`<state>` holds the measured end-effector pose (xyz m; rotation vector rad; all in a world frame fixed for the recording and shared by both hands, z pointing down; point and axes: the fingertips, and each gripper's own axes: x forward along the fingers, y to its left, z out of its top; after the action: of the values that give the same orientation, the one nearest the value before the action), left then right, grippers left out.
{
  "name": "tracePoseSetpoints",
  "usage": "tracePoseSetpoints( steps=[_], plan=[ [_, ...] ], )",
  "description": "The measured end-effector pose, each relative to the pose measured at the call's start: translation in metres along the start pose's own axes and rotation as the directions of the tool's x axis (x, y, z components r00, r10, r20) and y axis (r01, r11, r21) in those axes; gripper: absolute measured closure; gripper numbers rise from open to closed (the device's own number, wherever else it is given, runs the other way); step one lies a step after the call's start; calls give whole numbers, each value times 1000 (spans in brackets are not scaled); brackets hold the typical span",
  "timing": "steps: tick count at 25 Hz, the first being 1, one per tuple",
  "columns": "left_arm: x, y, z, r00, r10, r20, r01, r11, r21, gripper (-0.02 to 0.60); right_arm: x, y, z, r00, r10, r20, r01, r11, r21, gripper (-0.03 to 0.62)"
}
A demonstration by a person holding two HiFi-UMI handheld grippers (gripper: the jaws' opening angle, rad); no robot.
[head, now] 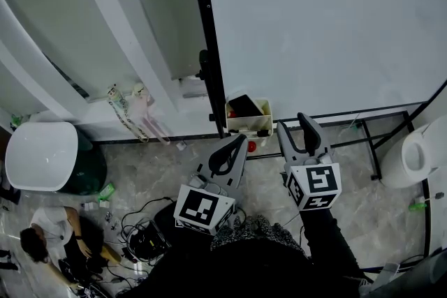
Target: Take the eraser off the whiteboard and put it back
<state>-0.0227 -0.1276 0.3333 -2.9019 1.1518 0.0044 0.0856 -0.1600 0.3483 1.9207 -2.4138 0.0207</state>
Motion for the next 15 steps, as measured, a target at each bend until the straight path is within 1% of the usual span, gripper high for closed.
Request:
tracePoseSetpoints(
  steps=[2,4,7,9,15],
  plan=[
    [-2,0,0,1000,-1,1,1,1000,1,580,-6,2,2,1000,-3,9,3,1000,-3,410],
    [-2,0,0,1000,0,0,0,1000,1,580,-10,2,4,1000,-2,20,2,1000,-9,453],
    [-1,1,-1,1000,1,0,-1,1000,-1,580,-14,2,5,1000,-5,28,6,1000,-30,479],
    [-1,2,-1,1000,1,0,-1,1000,-6,580,-16,0,4,1000,-13,27,13,1000,-26,490],
    [0,1,-3,1000,-2,-1,2,1000,-10,580,-20,-7,5,998,-43,44,45,999,-28,562]
  ],
)
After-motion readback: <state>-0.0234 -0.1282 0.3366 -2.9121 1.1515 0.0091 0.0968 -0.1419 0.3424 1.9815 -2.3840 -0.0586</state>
